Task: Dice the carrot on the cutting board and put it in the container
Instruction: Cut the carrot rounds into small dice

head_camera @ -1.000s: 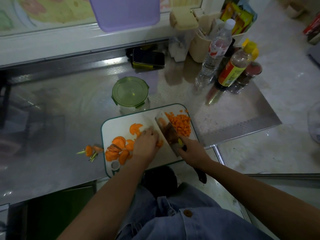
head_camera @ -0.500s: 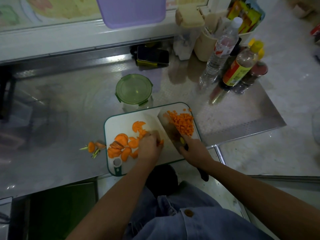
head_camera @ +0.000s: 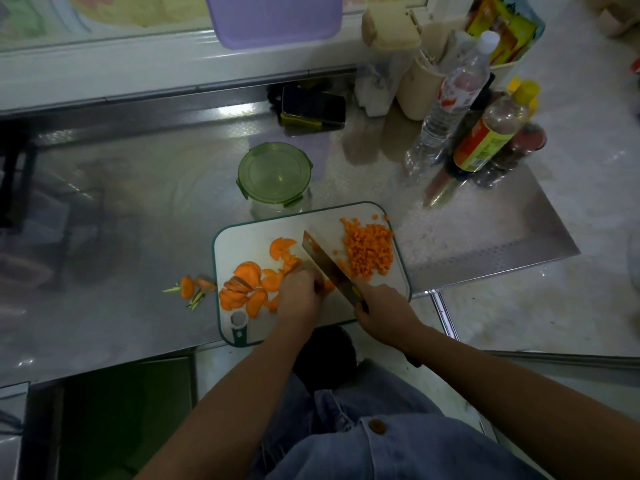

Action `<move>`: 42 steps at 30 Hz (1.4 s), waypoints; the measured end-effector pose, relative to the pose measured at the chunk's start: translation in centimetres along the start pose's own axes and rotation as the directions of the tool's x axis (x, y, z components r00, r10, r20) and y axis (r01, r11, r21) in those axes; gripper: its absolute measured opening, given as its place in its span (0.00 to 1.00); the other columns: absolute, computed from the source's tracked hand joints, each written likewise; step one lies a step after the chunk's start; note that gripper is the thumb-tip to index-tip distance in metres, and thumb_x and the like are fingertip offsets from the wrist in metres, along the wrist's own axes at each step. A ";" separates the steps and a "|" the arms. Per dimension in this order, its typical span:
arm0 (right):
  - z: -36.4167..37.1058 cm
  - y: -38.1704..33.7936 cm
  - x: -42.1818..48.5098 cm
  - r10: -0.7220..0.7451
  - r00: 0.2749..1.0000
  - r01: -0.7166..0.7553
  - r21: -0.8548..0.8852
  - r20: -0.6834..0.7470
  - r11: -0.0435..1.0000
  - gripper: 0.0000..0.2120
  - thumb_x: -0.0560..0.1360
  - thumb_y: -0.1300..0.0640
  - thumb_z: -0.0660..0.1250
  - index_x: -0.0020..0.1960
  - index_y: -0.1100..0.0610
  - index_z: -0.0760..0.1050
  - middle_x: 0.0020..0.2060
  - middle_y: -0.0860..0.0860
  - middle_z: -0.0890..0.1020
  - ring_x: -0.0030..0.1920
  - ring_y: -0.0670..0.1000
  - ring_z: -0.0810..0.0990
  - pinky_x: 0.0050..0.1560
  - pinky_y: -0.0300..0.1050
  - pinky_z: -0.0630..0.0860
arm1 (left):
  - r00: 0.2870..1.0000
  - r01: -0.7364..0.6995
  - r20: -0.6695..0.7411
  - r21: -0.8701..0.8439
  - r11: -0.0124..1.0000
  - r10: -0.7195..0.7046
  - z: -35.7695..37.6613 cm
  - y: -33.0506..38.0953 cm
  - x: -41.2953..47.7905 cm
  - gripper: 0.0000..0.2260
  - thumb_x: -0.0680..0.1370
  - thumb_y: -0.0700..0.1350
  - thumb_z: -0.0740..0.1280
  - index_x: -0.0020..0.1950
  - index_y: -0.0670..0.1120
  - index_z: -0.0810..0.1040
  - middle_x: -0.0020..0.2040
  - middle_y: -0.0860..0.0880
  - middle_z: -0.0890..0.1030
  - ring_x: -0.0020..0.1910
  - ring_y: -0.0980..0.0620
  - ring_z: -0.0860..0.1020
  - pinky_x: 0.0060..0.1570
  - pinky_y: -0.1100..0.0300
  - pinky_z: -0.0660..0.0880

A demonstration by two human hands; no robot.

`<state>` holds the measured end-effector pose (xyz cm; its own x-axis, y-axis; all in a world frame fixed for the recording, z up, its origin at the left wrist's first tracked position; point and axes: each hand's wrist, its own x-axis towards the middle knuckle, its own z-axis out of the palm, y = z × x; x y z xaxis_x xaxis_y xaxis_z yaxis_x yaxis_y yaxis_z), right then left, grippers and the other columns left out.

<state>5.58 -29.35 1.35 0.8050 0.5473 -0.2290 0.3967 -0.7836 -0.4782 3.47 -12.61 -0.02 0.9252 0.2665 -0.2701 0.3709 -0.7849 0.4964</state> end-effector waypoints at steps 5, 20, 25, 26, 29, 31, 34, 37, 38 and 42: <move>0.5 -0.8 0.6 0.013 0.999 -0.012 0.030 -0.033 0.999 0.24 0.76 0.60 0.60 0.72 0.56 0.64 0.42 0.60 0.79 0.42 0.61 0.78 0.37 0.47 0.71 | 0.999 0.042 0.001 -0.026 0.999 -0.042 -0.1 0.3 -0.1 0.02 0.73 0.41 0.70 0.41 0.44 0.82 0.41 0.45 0.82 0.42 0.47 0.78 0.38 0.61 0.64; 0.0 -0.5 -0.4 0.020 0.999 -0.020 0.029 0.026 0.999 0.18 0.75 0.58 0.61 0.64 0.57 0.68 0.40 0.59 0.79 0.39 0.60 0.78 0.37 0.48 0.74 | 0.998 0.059 -0.017 -0.072 0.996 -0.061 0.2 -0.1 -0.1 0.04 0.70 0.39 0.69 0.39 0.45 0.84 0.40 0.46 0.84 0.40 0.47 0.79 0.37 0.62 0.65; 0.8 -1.0 0.1 0.051 0.998 -0.053 0.068 0.029 0.996 0.21 0.75 0.59 0.61 0.68 0.57 0.66 0.42 0.60 0.79 0.41 0.61 0.78 0.39 0.50 0.75 | 0.997 0.075 -0.001 -0.065 0.995 -0.076 0.2 0.2 0.0 0.06 0.71 0.38 0.68 0.40 0.44 0.85 0.40 0.45 0.84 0.39 0.46 0.79 0.36 0.60 0.65; 1.0 -1.1 0.2 0.053 0.998 -0.055 0.069 0.021 0.996 0.23 0.75 0.58 0.61 0.70 0.56 0.65 0.42 0.60 0.79 0.41 0.61 0.79 0.39 0.50 0.75 | 0.997 0.077 0.002 -0.072 0.994 -0.077 0.2 0.2 0.0 0.06 0.71 0.39 0.68 0.40 0.44 0.85 0.40 0.45 0.84 0.40 0.46 0.79 0.37 0.60 0.66; 1.1 -1.4 0.6 0.064 0.998 -0.061 0.100 -0.025 0.993 0.27 0.77 0.59 0.60 0.74 0.55 0.60 0.42 0.59 0.79 0.41 0.59 0.78 0.38 0.47 0.72 | 0.997 0.073 0.009 -0.077 0.994 -0.073 0.0 0.2 -0.2 0.06 0.73 0.40 0.68 0.42 0.44 0.85 0.41 0.45 0.84 0.41 0.47 0.79 0.37 0.62 0.65; 0.9 -1.2 0.6 0.069 0.996 -0.062 0.134 -0.052 0.989 0.27 0.76 0.59 0.61 0.75 0.55 0.60 0.39 0.59 0.79 0.38 0.58 0.77 0.38 0.48 0.73 | 0.998 0.064 0.015 -0.089 0.994 -0.063 -0.1 0.1 -0.3 0.06 0.73 0.40 0.68 0.43 0.43 0.85 0.42 0.45 0.84 0.42 0.47 0.79 0.38 0.62 0.66; 0.4 -0.9 0.2 0.038 0.998 -0.032 0.134 -0.041 0.990 0.26 0.76 0.59 0.62 0.73 0.56 0.63 0.38 0.58 0.79 0.37 0.57 0.77 0.38 0.49 0.75 | 0.998 0.055 -0.005 -0.091 0.994 -0.056 -0.3 0.0 -0.4 0.05 0.73 0.40 0.69 0.44 0.43 0.84 0.44 0.45 0.84 0.44 0.46 0.80 0.39 0.63 0.66; 0.3 -0.7 0.0 0.019 1.000 -0.019 0.096 0.001 0.995 0.24 0.75 0.58 0.62 0.71 0.56 0.65 0.39 0.58 0.79 0.38 0.58 0.78 0.38 0.48 0.75 | 0.998 0.060 -0.034 -0.065 0.996 -0.062 -0.3 0.0 -0.5 0.04 0.73 0.41 0.69 0.45 0.45 0.83 0.45 0.45 0.84 0.45 0.46 0.80 0.39 0.61 0.66; 0.3 -0.7 0.0 0.022 1.000 -0.023 0.084 0.018 0.996 0.23 0.75 0.58 0.61 0.70 0.56 0.66 0.39 0.58 0.79 0.38 0.58 0.78 0.38 0.50 0.76 | 0.997 0.064 -0.046 -0.046 0.997 -0.066 -0.3 0.1 -0.5 0.04 0.73 0.41 0.69 0.45 0.45 0.82 0.44 0.45 0.83 0.45 0.46 0.80 0.38 0.61 0.66; 0.7 -1.1 0.1 0.047 0.997 -0.051 0.061 0.056 0.997 0.19 0.75 0.58 0.61 0.65 0.57 0.67 0.40 0.59 0.79 0.39 0.60 0.78 0.39 0.53 0.77 | 0.993 0.100 -0.067 0.003 0.995 -0.099 -0.3 0.1 -0.4 0.03 0.73 0.44 0.68 0.44 0.48 0.81 0.43 0.47 0.83 0.44 0.45 0.80 0.36 0.59 0.68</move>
<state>4.90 -28.19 1.28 0.7968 0.5253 -0.2986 0.3278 -0.7910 -0.5165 3.19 -12.64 0.41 0.8871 0.3801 -0.2617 0.4610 -0.7563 0.4642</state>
